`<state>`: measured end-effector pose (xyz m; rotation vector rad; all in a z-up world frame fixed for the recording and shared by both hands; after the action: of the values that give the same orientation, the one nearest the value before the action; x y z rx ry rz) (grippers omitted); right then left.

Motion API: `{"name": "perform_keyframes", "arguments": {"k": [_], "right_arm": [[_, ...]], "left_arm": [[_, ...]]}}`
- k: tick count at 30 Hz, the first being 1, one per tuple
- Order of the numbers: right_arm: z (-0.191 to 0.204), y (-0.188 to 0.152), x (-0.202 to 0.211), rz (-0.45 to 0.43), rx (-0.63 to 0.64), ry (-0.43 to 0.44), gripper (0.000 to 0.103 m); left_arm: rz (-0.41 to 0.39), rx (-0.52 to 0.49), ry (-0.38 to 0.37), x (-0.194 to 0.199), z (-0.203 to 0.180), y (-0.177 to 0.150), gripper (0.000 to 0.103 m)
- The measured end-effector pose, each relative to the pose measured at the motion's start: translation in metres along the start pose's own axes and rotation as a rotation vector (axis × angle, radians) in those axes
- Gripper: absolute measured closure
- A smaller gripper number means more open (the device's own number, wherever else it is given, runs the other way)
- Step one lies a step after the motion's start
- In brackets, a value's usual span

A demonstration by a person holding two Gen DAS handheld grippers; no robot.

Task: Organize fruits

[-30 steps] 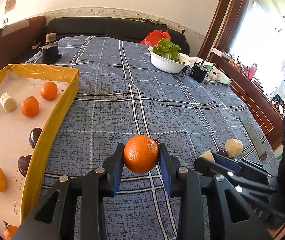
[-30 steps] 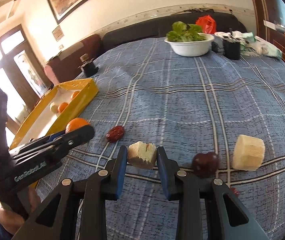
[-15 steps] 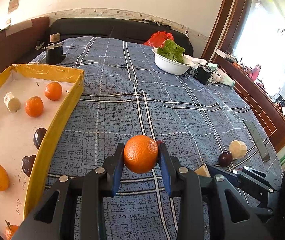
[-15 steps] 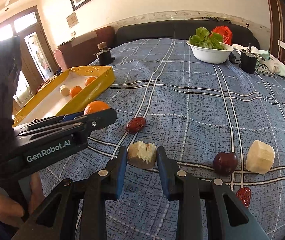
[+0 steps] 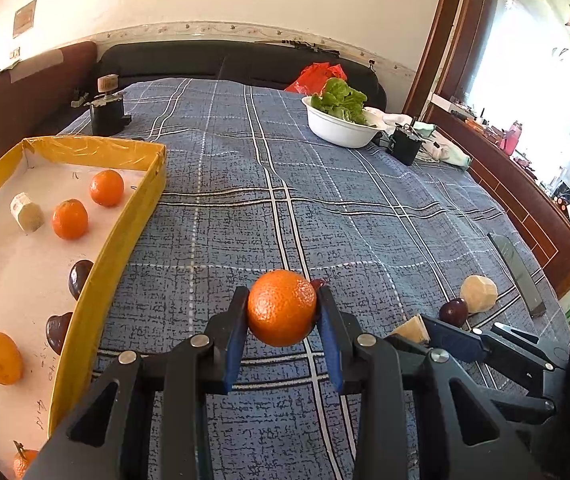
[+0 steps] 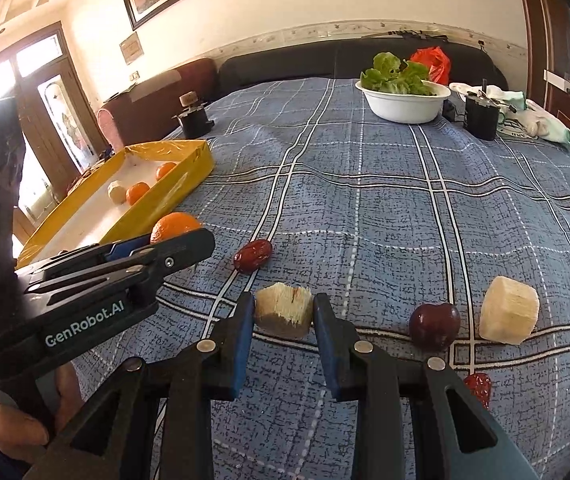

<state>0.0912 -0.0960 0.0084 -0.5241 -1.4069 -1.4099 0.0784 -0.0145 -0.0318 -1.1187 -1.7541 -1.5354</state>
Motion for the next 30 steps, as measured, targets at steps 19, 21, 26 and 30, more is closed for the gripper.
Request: {"name": "perform_keyframes", "arguments": {"k": [19,21,26,30], "right_arm": [[-0.0037,0.0005,0.0001,-0.004,-0.012,-0.003,0.070],[-0.0036,0.0006,0.0002,-0.006,-0.012,-0.003,0.070],[-0.0038,0.0009,0.0005,-0.008,-0.012,-0.003,0.070],[-0.0038,0.0009,0.0004,-0.008,-0.012,-0.003,0.070]], "left_arm": [[-0.012,-0.015,0.017,0.0022,-0.0024,0.0001,0.071],[-0.013,-0.015,0.017,0.0026,-0.0023,-0.0001,0.071],[-0.014,-0.015,0.019,0.0028,-0.0022,-0.0003,0.071],[-0.017,-0.018,0.022,0.0040,-0.0022,-0.0004,0.071]]}}
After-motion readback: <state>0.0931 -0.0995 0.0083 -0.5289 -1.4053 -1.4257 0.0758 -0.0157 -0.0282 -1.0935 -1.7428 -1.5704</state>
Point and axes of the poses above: each gripper's, at about its wrist camera, not at the fingertips, and x roughly against the way its jaws point, z to its left, y to its top, the point moved 9 cm from there along -x, roughly the way its jaws point, and after that the axes turned 14 degrees about z, right-handed, at the moved point
